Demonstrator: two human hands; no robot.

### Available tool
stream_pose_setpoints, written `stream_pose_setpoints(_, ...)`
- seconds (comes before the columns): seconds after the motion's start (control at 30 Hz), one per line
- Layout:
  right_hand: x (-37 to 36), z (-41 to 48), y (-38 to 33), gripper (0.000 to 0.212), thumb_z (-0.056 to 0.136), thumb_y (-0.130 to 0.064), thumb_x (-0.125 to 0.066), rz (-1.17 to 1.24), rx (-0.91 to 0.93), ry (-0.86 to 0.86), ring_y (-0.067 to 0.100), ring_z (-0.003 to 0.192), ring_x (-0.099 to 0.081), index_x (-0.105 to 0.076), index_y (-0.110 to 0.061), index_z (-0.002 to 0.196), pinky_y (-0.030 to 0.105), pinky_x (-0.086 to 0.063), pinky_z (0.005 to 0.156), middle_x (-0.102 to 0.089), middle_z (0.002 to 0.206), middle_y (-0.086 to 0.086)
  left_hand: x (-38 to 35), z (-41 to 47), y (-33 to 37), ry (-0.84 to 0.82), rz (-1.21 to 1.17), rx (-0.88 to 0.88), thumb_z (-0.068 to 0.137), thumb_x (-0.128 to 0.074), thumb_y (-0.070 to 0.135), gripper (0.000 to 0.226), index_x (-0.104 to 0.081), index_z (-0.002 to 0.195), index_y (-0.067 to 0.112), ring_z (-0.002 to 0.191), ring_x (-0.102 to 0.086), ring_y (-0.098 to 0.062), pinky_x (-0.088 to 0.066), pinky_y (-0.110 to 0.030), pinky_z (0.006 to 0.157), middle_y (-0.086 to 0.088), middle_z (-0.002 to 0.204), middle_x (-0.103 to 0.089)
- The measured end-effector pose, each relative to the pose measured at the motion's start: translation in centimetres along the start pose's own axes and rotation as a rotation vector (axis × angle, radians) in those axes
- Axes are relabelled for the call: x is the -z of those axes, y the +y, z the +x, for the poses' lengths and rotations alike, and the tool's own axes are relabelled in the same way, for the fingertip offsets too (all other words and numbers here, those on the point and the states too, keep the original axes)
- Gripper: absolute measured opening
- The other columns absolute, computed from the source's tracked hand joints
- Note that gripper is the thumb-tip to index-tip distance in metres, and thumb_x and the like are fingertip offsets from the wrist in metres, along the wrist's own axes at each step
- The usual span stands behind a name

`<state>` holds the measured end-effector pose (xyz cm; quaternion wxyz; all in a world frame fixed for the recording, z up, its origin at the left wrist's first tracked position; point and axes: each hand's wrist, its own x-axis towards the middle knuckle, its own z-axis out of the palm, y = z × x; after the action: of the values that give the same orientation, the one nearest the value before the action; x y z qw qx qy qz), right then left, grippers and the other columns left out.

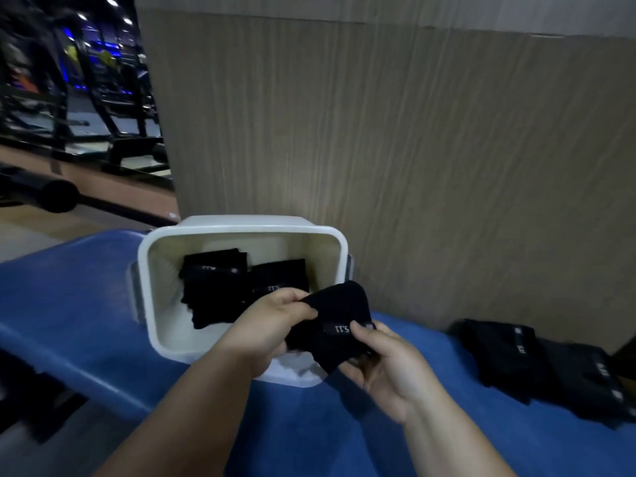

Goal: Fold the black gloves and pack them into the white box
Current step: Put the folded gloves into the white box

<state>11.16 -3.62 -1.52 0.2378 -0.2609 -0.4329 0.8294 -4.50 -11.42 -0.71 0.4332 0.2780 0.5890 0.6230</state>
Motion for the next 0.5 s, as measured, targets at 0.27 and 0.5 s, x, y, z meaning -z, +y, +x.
stream_pose_setpoints(0.27,-5.3,5.3,1.9,0.022,0.090,-0.006,-0.059,0.024,0.067,0.010,0.024,0.085,-0.072,-0.061,-0.001,0.112,0.030,-0.057,0.061,-0.073,0.100,0.016,4.8,1.1,0.4,0.352,0.154,-0.146,0.085,-0.069,0.027,0.027,-0.058,0.109,0.024,0.096,-0.065,-0.021,-0.053,-0.045,0.090,-0.005,0.107,-0.066)
stream_pose_setpoints(0.5,-7.4,8.9,2.0,0.009,0.092,-0.009,-0.060,0.032,0.188,0.162,0.020,0.087,-0.069,-0.064,-0.008,0.100,0.029,-0.055,0.063,-0.072,0.100,0.010,7.3,1.6,1.0,0.662,0.620,-0.486,0.091,-0.058,0.025,0.028,-0.057,0.119,0.021,0.109,-0.054,-0.016,-0.045,-0.035,0.095,0.002,0.114,-0.060)
